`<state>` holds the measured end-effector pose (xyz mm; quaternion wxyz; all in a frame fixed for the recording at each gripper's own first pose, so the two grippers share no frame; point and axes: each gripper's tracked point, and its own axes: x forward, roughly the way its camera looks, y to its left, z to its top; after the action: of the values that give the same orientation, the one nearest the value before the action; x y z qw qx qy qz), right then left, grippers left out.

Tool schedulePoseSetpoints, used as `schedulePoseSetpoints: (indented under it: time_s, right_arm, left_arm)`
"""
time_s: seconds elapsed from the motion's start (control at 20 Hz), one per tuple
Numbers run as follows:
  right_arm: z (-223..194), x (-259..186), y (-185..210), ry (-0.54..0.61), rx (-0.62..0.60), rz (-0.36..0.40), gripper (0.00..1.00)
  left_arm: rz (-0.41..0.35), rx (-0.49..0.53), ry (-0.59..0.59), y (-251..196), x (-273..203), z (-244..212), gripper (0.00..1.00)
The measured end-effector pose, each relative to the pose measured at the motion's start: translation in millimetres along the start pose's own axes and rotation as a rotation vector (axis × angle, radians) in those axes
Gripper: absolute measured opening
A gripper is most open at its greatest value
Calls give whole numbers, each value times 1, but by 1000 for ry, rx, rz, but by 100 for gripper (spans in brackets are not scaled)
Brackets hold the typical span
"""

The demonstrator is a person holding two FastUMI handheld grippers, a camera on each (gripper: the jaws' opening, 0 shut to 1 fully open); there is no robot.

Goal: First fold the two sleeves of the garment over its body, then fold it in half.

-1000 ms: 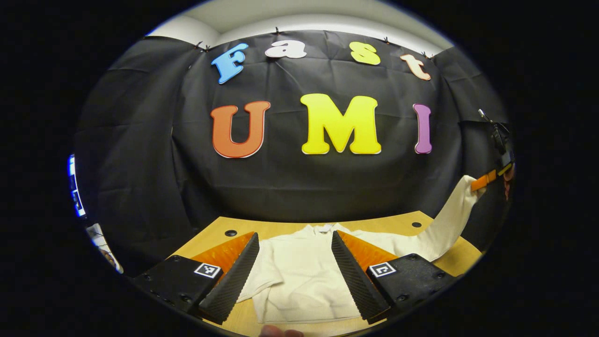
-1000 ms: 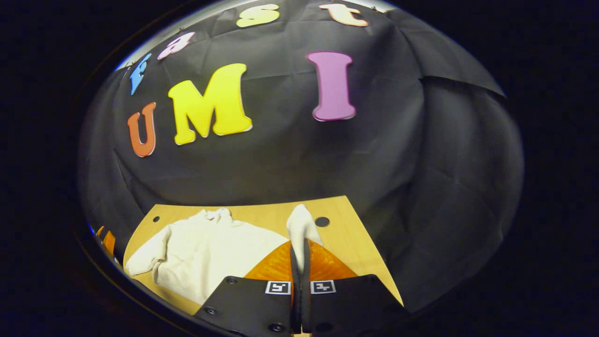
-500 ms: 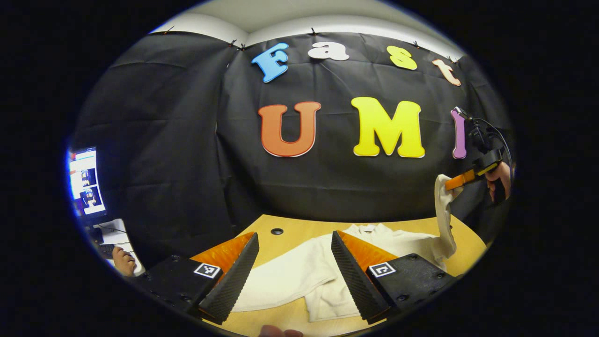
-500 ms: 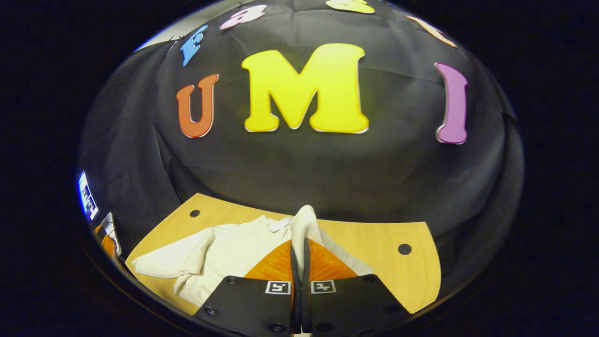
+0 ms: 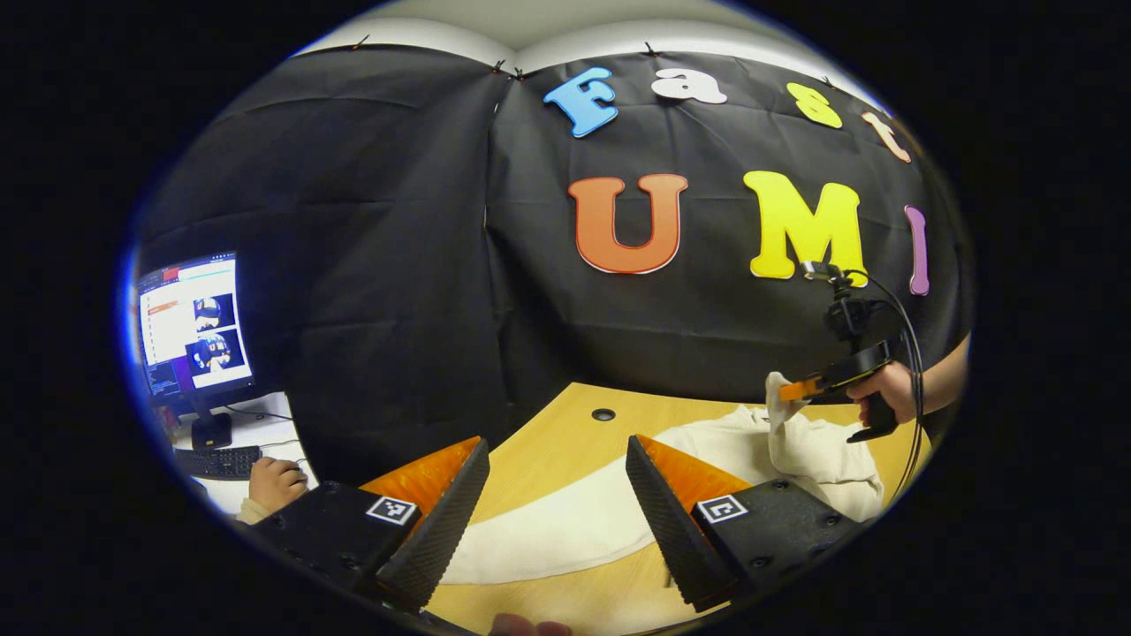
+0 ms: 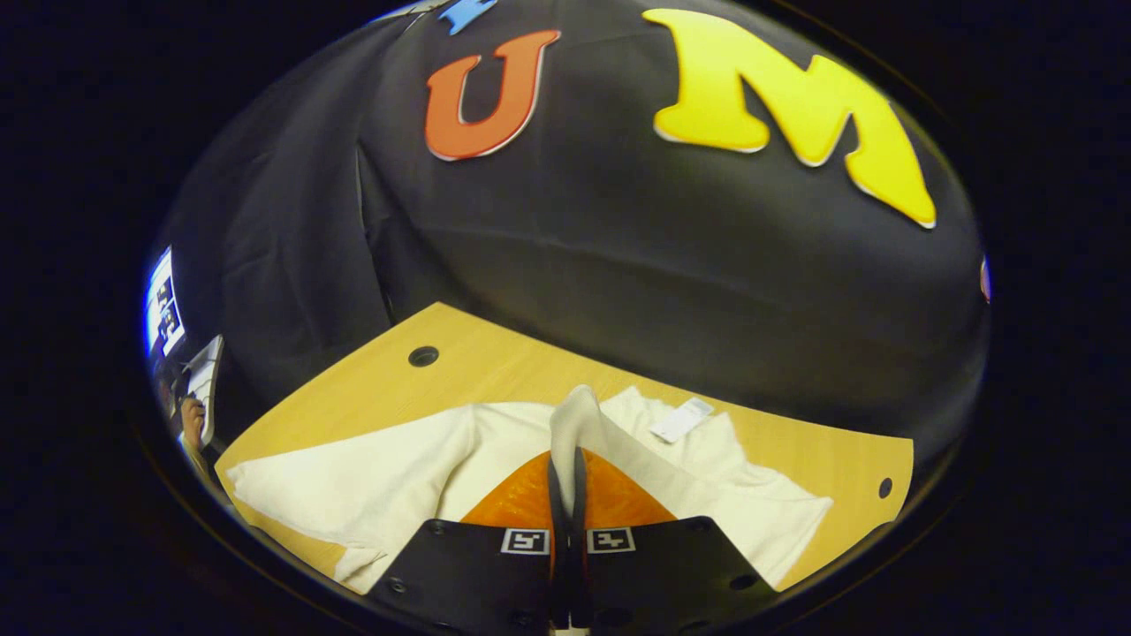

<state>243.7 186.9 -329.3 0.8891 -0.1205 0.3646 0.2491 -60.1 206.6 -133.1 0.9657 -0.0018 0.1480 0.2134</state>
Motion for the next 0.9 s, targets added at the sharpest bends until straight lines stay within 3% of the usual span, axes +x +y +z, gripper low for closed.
schedulePoseSetpoints:
  time_s: [0.15, 0.35, 0.45, 0.5, 0.65, 0.75, 0.9]
  right_arm:
    - [-15, 37, 31, 45, 8, 1, 0]
    - [-34, 75, 50, 82, 25, -54, 6]
    - [-40, 72, 64, 91, 53, -11, 12]
    - [-33, 71, 76, 73, 70, 28, 11]
    - [-24, 60, 83, 43, 1, 60, 87]
    - [-20, 51, 89, 18, 6, 62, 93]
    - [-7, 20, 92, -17, 71, 86, 93]
  left_arm:
    - [20, 14, 13, 15, 2, -6, 99]
    - [24, 27, 39, 29, 5, -16, 99]
    - [19, 32, 49, 34, 8, -19, 99]
    - [14, 35, 48, 34, 9, -20, 99]
    - [4, 45, 47, 39, 13, -21, 99]
    - [-6, 45, 44, 39, 14, -22, 99]
    - [-15, 49, 43, 41, 15, -26, 99]
